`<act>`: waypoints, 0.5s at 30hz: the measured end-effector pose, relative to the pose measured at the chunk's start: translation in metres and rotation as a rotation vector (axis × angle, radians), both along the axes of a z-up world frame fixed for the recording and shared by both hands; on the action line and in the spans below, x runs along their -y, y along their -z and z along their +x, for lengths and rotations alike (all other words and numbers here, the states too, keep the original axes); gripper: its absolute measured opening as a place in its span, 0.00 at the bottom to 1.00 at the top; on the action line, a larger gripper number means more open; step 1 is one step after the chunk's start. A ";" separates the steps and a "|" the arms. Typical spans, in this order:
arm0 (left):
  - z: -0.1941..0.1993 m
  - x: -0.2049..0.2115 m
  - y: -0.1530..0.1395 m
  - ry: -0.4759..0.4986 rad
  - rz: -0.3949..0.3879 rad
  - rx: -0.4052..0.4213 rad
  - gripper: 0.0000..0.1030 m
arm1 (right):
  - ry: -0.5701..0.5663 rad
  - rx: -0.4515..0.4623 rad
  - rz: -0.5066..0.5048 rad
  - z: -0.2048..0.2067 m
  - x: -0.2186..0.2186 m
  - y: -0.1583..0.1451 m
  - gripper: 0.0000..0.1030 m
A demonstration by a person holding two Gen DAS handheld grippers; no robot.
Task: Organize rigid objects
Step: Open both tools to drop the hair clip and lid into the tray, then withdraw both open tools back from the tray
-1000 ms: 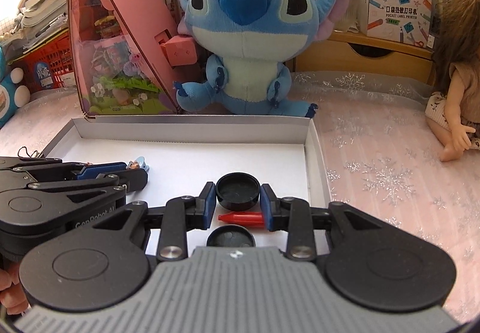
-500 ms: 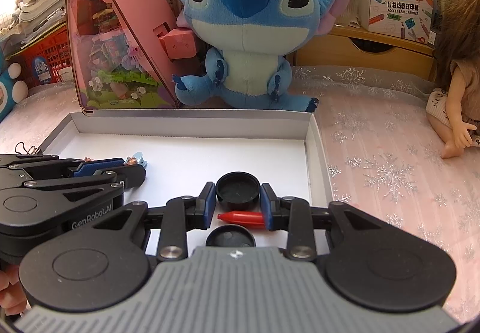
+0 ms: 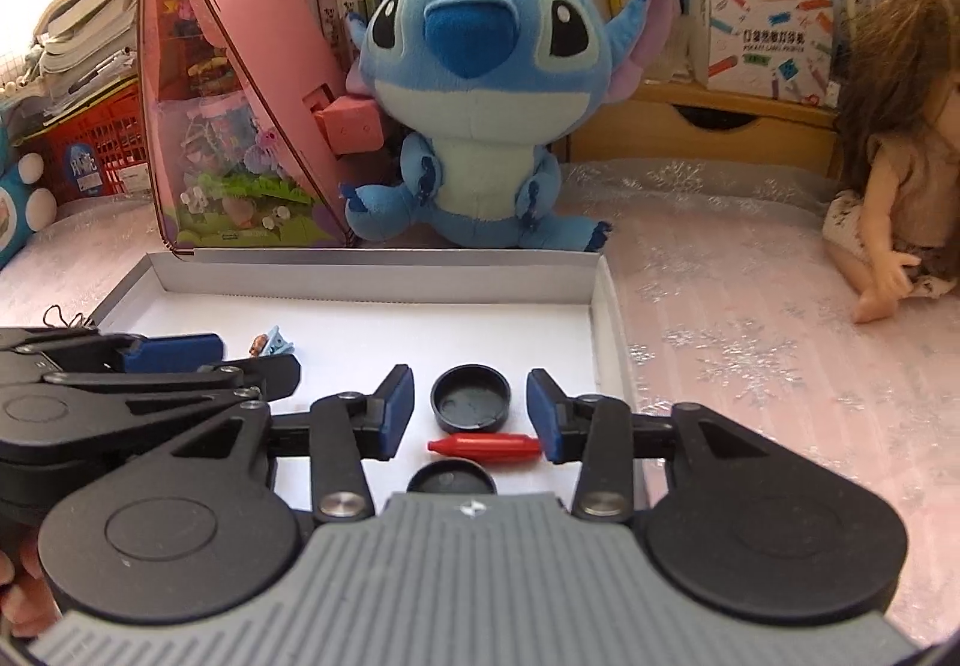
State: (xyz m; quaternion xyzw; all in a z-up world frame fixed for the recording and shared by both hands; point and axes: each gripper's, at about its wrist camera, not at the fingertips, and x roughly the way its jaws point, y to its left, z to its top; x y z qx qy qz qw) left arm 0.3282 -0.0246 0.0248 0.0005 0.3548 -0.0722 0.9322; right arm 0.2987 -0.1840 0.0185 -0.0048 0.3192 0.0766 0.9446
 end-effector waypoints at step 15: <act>-0.068 -0.012 -0.028 -0.008 0.007 0.054 0.63 | 0.003 0.103 -0.014 -0.062 0.006 -0.027 0.76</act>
